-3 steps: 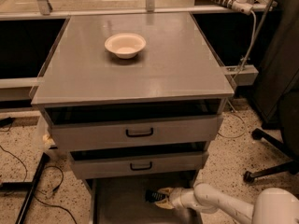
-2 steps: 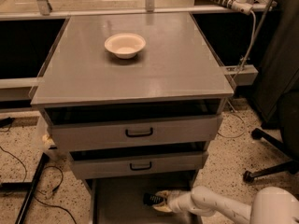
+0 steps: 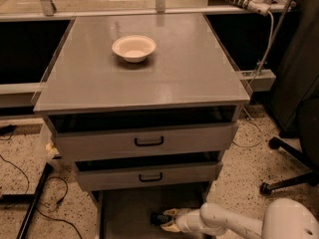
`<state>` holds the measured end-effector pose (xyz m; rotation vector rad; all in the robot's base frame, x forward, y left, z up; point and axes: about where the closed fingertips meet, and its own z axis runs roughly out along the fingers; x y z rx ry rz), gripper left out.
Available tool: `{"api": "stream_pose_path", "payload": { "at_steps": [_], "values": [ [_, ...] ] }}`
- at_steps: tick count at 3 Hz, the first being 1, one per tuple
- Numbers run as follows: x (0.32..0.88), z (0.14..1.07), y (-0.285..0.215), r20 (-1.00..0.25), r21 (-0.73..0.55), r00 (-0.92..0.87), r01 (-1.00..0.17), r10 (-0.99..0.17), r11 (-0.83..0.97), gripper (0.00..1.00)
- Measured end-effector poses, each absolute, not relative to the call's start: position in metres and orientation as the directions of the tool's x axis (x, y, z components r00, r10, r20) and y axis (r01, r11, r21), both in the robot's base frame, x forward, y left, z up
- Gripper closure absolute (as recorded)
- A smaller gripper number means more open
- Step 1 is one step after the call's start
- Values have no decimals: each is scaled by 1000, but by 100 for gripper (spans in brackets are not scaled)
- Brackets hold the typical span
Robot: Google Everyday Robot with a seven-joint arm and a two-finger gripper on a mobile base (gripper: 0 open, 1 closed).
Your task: Place rxbar blueberry into bottom drawer
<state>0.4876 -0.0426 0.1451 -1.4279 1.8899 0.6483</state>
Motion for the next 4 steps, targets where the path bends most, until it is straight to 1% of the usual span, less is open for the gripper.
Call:
{"api": "stream_pose_path", "payload": {
  "at_steps": [1, 3, 4],
  "values": [
    [488, 145, -43, -760, -8, -174, -961, -627, 277, 81],
    [488, 145, -43, -760, -8, -174, -961, -627, 277, 34],
    [488, 145, -43, -760, -8, -174, -961, -627, 277, 12]
  ]
}}
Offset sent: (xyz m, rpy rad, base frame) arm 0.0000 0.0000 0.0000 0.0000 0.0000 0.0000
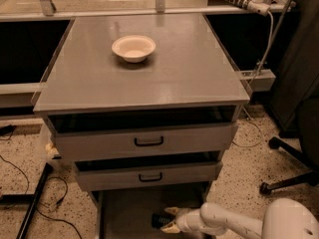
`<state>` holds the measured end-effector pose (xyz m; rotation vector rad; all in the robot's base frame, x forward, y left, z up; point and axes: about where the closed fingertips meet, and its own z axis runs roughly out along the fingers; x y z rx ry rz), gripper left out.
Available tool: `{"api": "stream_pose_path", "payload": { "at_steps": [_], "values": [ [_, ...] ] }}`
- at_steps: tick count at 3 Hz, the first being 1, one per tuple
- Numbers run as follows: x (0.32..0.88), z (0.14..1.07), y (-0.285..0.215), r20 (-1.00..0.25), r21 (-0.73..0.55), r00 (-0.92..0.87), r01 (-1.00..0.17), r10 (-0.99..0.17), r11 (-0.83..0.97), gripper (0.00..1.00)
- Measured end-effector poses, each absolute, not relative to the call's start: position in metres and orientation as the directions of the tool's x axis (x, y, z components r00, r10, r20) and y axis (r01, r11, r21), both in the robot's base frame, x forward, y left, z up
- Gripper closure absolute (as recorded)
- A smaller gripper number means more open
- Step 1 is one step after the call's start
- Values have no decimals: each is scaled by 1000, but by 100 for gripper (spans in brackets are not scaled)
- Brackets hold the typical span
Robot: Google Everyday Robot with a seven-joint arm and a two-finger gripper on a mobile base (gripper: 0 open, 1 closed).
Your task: Place rxbar blueberry into bottom drawer
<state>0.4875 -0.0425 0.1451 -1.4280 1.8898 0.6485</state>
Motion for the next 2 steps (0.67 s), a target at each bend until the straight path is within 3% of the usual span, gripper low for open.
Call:
{"api": "stream_pose_path", "payload": {
  "at_steps": [1, 2],
  "values": [
    [487, 145, -42, -760, -8, -174, -961, -626, 276, 0],
    [487, 145, -42, -760, -8, -174, -961, -626, 276, 0]
  ]
}}
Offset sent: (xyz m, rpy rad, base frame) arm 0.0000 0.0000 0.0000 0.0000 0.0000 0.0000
